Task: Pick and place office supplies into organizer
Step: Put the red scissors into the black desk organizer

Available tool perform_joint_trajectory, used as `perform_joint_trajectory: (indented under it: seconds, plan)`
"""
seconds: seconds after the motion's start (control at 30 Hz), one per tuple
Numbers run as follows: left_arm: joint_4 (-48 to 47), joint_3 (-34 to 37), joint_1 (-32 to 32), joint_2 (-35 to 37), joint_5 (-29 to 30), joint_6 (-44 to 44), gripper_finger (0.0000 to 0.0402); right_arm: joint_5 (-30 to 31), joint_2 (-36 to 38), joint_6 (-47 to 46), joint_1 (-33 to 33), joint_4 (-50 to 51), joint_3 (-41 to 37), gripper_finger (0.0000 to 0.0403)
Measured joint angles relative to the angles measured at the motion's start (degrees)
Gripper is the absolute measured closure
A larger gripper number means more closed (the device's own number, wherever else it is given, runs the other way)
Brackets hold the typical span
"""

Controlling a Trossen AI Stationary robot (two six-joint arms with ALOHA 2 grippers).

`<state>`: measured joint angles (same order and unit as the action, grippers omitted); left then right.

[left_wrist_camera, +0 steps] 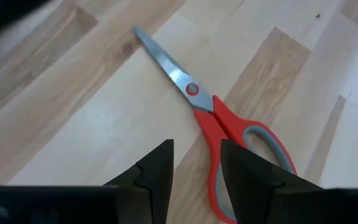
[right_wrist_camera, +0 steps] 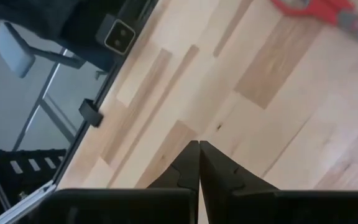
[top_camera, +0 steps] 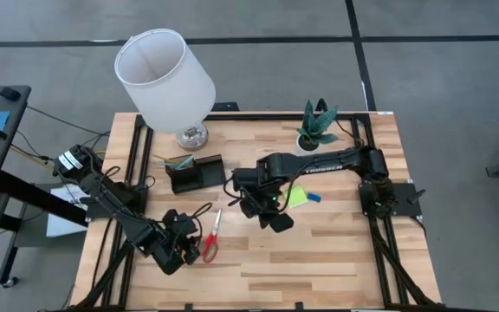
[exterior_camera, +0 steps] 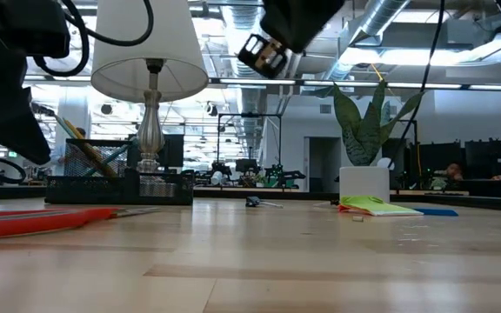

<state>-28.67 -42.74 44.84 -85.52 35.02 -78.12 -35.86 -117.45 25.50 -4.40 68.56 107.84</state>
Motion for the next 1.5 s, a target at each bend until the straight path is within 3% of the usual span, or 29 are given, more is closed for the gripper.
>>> perform_joint_trajectory:
  seconds: [0.63,0.87,1.17,1.5]
  plan:
    - [4.3,-0.1,-0.3,-1.3,-0.2,-1.1,0.0279,-0.1,0.0,2.0,4.7,-2.0,-9.6,0.0399]
    - [5.5,0.0,-0.3,-7.8,-7.8,-2.2,0.0279,-0.2,0.0,2.0,4.9,-4.4,-12.6,0.0401]
    - [6.7,-0.3,-0.2,-9.9,-8.4,-2.1,0.0280,-0.2,0.0,1.9,4.9,-6.3,-12.7,0.0401]
    - [5.5,-0.7,-0.6,-14.0,-7.6,1.2,0.0347,-0.3,0.0,1.9,4.9,-9.5,-12.7,0.0401]
